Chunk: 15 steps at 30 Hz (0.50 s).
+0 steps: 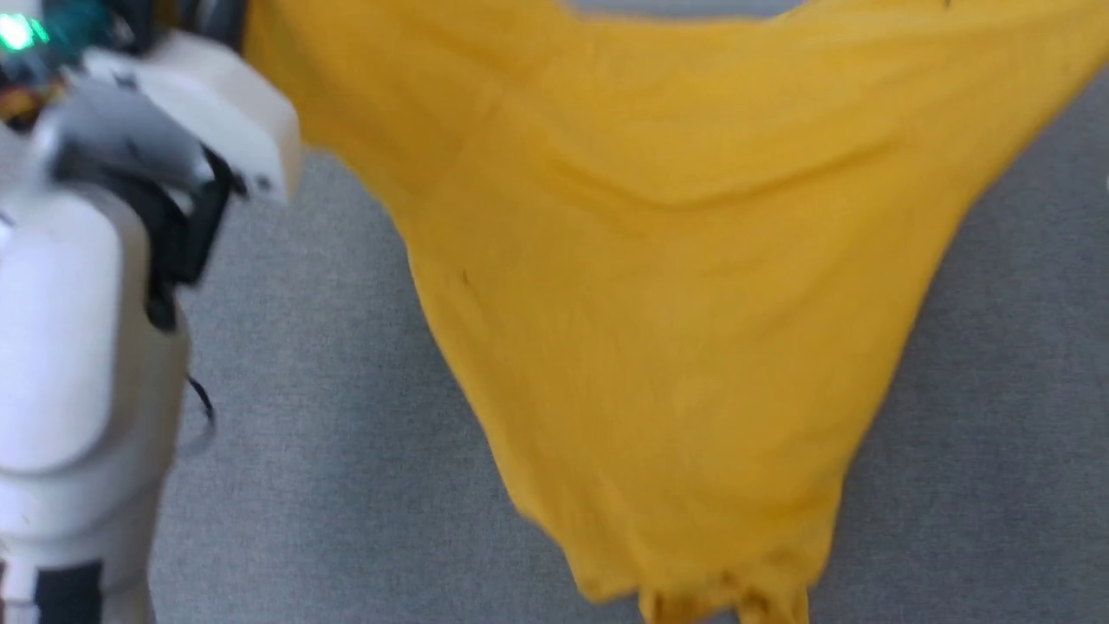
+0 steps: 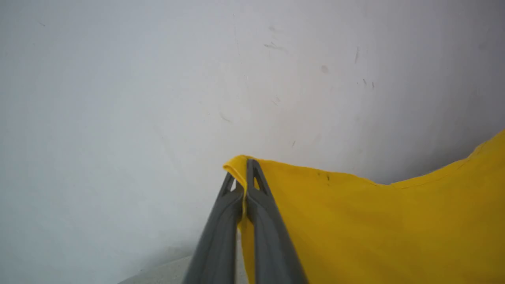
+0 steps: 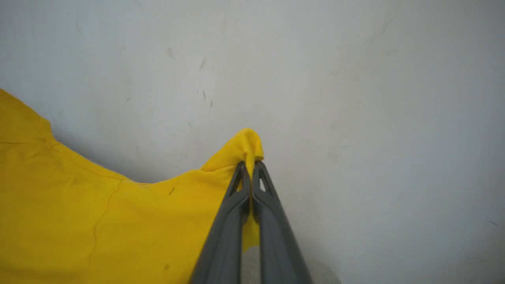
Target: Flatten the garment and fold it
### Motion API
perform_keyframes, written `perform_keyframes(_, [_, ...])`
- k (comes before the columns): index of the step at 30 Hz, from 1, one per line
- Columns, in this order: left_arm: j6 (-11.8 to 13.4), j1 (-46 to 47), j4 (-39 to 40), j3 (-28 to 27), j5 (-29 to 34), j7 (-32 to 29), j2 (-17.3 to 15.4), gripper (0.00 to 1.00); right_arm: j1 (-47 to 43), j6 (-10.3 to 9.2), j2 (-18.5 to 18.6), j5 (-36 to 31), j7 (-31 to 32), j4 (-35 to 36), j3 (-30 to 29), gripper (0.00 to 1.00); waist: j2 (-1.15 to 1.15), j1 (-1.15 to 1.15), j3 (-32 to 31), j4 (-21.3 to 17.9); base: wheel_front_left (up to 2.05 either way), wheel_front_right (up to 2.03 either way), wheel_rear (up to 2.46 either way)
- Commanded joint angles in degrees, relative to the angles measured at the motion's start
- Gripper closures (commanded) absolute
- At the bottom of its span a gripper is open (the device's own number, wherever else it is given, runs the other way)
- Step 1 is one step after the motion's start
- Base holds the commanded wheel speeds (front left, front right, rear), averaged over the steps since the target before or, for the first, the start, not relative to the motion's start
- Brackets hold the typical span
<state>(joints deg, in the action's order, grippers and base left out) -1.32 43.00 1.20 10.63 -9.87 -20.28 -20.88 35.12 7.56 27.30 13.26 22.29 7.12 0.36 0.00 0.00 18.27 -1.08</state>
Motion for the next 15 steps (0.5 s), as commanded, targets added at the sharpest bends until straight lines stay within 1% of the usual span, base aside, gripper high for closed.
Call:
perform_keyframes(1, [-0.7,5.1,0.0,0.2,1.1,-0.3,-0.9,1.0,5.7,-0.08,1.6,0.2,0.6,-1.8,2.4,1.0,0.0,0.0,-3.3,-1.3,0.0,0.0,0.0])
perform_keyframes(2, [-0.7,5.1,0.0,0.2,1.1,-0.3,-0.9,1.0,5.7,-0.08,1.6,0.2,0.6,-1.8,2.4,1.0,0.0,0.0,-3.3,-1.3,0.0,0.0,0.0])
perform_keyframes(6, [-1.7,13.1,-2.6,0.5,2.5,-1.3,-2.2,1.0,14.7,-0.08,3.0,-0.3,0.9,-6.5,6.2,1.0,0.0,0.0,-5.3,-2.0,0.0,0.0,0.0])
perform_keyframes(10, [-2.8,21.0,-5.7,0.9,4.0,-2.9,-4.2,1.0,23.5,-0.08,3.7,-1.0,1.0,-11.8,9.7,1.0,0.0,0.0,-6.5,-3.1,0.0,0.0,0.0])
perform_keyframes(15, [-3.4,29.7,-9.7,1.3,3.7,-5.9,-4.2,1.0,32.7,-0.08,3.8,-1.5,0.5,-18.1,13.1,1.0,0.0,0.0,-7.4,-4.0,0.0,0.0,0.0])
